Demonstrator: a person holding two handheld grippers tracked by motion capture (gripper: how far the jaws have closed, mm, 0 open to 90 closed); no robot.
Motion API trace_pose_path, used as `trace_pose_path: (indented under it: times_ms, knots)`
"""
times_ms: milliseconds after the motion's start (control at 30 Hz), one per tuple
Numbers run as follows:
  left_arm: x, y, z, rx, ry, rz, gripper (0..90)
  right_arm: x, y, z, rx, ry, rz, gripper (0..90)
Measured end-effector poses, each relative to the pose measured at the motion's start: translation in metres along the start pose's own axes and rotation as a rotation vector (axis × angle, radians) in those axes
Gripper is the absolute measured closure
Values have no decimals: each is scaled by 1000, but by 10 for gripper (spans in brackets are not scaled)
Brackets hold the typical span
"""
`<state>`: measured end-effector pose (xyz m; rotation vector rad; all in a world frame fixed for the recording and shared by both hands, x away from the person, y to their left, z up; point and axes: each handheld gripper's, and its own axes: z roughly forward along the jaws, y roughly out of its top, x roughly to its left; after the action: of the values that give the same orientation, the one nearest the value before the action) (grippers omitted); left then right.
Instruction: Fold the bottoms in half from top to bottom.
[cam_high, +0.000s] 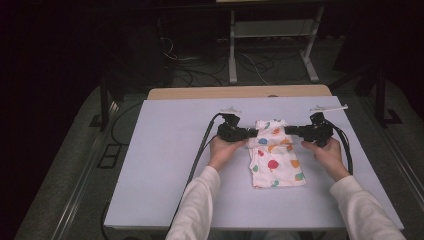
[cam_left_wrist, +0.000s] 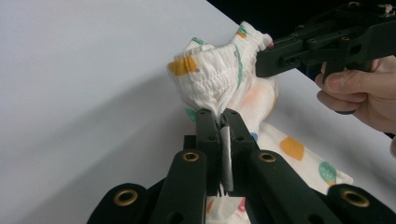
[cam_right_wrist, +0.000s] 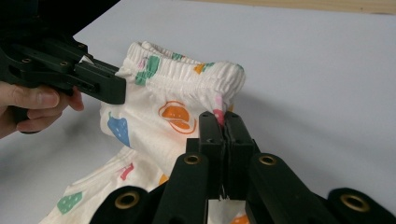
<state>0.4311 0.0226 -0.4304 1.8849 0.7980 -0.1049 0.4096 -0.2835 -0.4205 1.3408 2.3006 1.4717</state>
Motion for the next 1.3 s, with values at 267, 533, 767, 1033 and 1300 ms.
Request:
trace_pose_path:
  times_ms: [267,533,767,1033,1300]
  knots:
    - [-5,-7,-2,4,-13,2,870,5,-7,-4,7,1,-5,868]
    - [-11,-13,-4,17,-20,7,870,10,-14,-6,19,3,-16,868]
    - [-17,-15,-5,36,-32,16,870,12,-17,-9,32,12,-16,867]
    - [-25,-16,-4,50,-35,39,870,13,-22,-15,37,13,-21,868]
    - [-27,-19,-2,59,-44,48,870,13,-27,-20,44,23,-13,867]
